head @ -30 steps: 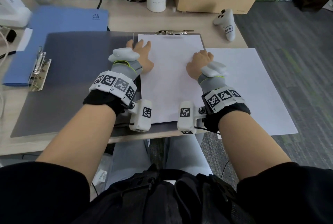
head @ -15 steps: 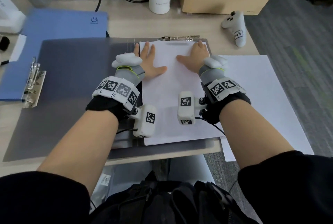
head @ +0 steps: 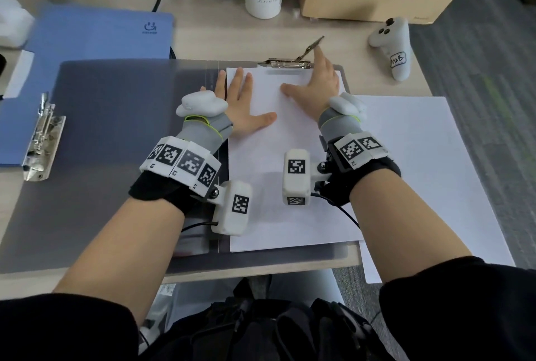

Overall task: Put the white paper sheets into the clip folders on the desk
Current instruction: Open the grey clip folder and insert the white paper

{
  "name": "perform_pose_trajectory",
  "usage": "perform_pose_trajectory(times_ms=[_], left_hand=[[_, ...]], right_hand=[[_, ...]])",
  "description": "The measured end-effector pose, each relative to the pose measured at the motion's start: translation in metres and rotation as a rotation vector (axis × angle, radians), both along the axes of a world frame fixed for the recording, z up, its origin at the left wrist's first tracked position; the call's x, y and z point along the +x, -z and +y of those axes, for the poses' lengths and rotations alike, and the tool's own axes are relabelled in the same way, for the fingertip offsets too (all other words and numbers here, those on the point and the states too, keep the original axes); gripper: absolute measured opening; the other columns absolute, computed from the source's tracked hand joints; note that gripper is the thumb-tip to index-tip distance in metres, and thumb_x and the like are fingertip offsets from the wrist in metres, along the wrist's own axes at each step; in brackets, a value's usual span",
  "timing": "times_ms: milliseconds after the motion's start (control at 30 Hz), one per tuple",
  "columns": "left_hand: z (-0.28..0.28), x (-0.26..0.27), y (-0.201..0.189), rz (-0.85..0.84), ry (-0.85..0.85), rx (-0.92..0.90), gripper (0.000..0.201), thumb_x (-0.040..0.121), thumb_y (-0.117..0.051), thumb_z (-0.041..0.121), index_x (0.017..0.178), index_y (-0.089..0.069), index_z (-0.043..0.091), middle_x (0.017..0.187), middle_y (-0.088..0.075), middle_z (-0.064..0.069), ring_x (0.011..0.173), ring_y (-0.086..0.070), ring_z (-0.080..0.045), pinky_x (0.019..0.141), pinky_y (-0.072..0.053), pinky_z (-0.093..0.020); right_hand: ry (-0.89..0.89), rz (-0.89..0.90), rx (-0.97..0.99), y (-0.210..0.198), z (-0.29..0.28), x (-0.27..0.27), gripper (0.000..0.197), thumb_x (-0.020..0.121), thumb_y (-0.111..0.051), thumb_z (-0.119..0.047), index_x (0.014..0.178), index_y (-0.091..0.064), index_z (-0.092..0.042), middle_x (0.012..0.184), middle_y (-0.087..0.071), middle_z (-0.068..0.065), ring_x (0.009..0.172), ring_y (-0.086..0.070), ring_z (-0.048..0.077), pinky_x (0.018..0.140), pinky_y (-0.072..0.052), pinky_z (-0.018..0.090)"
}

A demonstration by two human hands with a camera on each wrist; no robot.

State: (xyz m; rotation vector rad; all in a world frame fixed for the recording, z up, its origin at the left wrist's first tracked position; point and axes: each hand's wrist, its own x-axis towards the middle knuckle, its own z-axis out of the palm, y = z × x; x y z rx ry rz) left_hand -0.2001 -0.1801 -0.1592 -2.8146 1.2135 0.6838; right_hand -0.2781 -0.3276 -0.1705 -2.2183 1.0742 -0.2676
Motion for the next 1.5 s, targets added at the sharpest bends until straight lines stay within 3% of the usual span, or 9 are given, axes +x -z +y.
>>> perform_pose_trajectory(times_ms=[133,233,300,367,500,633,967,1267,1500], left_hand=[[-0.005,0.000,-0.013,0.039,-0.026,0.010,0.091,0.086,-0.039,0.065,0.151,0.006,0.020,0.159,0.014,0.006,0.146,0.017,-0.023,0.117,0.003,-0.047],[-0.017,0.007,-0.019,-0.001,-0.047,-0.079,0.079,0.087,-0.045,0.059,0.148,-0.018,0.017,0.157,-0.011,-0.003,0.146,0.000,-0.025,0.115,-0.006,-0.044],[-0.030,0.016,-0.022,-0.009,-0.085,-0.228,0.063,0.088,-0.049,0.053,0.139,-0.037,0.019,0.146,-0.036,-0.004,0.139,-0.021,-0.027,0.110,-0.018,-0.041],[-0.042,0.024,-0.026,-0.005,-0.172,-0.439,0.045,0.089,-0.049,0.048,0.129,-0.049,0.029,0.131,-0.055,0.009,0.131,-0.038,-0.023,0.107,-0.023,-0.042],[-0.063,0.030,-0.038,0.001,-0.271,-0.726,0.026,0.088,-0.050,0.043,0.107,-0.066,0.035,0.107,-0.070,0.015,0.108,-0.060,-0.006,0.103,-0.029,-0.037],[-0.077,0.034,-0.037,-0.050,-0.259,-0.720,0.019,0.084,-0.056,0.038,0.093,-0.071,0.031,0.096,-0.072,0.010,0.099,-0.062,-0.010,0.088,-0.024,-0.034],[-0.068,0.045,-0.029,-0.165,-0.394,-0.567,0.009,0.075,-0.065,0.037,0.082,-0.070,0.034,0.106,-0.063,0.010,0.119,-0.041,-0.022,0.097,-0.026,-0.043],[-0.065,0.061,-0.008,0.002,-0.378,-0.559,0.026,0.070,-0.068,0.033,0.050,-0.054,0.026,0.058,-0.043,0.014,0.111,-0.039,-0.025,0.099,-0.038,-0.046],[-0.061,0.055,-0.007,0.042,-0.403,-0.530,0.017,0.067,-0.062,0.032,0.051,-0.057,0.029,0.067,-0.056,0.007,0.105,-0.037,-0.024,0.098,-0.039,-0.044]], right_hand=[[-0.133,0.036,-0.050,0.001,0.006,0.007,0.079,0.084,-0.061,-0.034,0.150,-0.017,-0.028,0.158,-0.014,0.007,0.146,-0.013,0.024,0.120,-0.008,0.041],[-0.178,0.106,-0.062,0.003,0.007,0.009,0.075,0.089,-0.054,-0.037,0.151,-0.013,-0.030,0.160,-0.007,0.005,0.147,-0.009,0.024,0.120,-0.002,0.042],[-0.192,0.130,-0.067,0.003,0.006,0.008,0.075,0.091,-0.052,-0.038,0.151,-0.009,-0.031,0.160,-0.005,0.005,0.148,-0.006,0.024,0.119,0.000,0.043],[-0.197,0.140,-0.068,0.003,0.005,0.007,0.074,0.091,-0.051,-0.039,0.151,-0.008,-0.031,0.160,-0.004,0.005,0.148,-0.005,0.024,0.119,0.000,0.044],[-0.200,0.154,-0.072,0.002,0.005,0.008,0.074,0.092,-0.051,-0.039,0.151,-0.007,-0.031,0.160,-0.003,0.005,0.148,-0.005,0.025,0.118,0.000,0.045],[-0.210,0.188,-0.091,0.003,0.004,0.008,0.074,0.092,-0.049,-0.041,0.151,-0.005,-0.032,0.160,-0.001,0.004,0.148,-0.003,0.024,0.118,0.000,0.047],[-0.232,0.234,-0.087,0.005,0.003,0.009,0.074,0.092,-0.048,-0.047,0.151,-0.008,-0.027,0.160,0.005,0.002,0.148,0.003,0.022,0.118,0.003,0.046],[-0.226,0.264,-0.078,0.003,0.005,0.011,0.075,0.093,-0.048,-0.046,0.151,-0.005,-0.026,0.160,0.009,0.003,0.148,0.006,0.022,0.119,0.004,0.045],[-0.225,0.278,-0.091,0.004,0.006,0.012,0.075,0.093,-0.047,-0.046,0.152,-0.005,-0.025,0.160,0.009,0.004,0.148,0.007,0.022,0.118,0.004,0.046]])
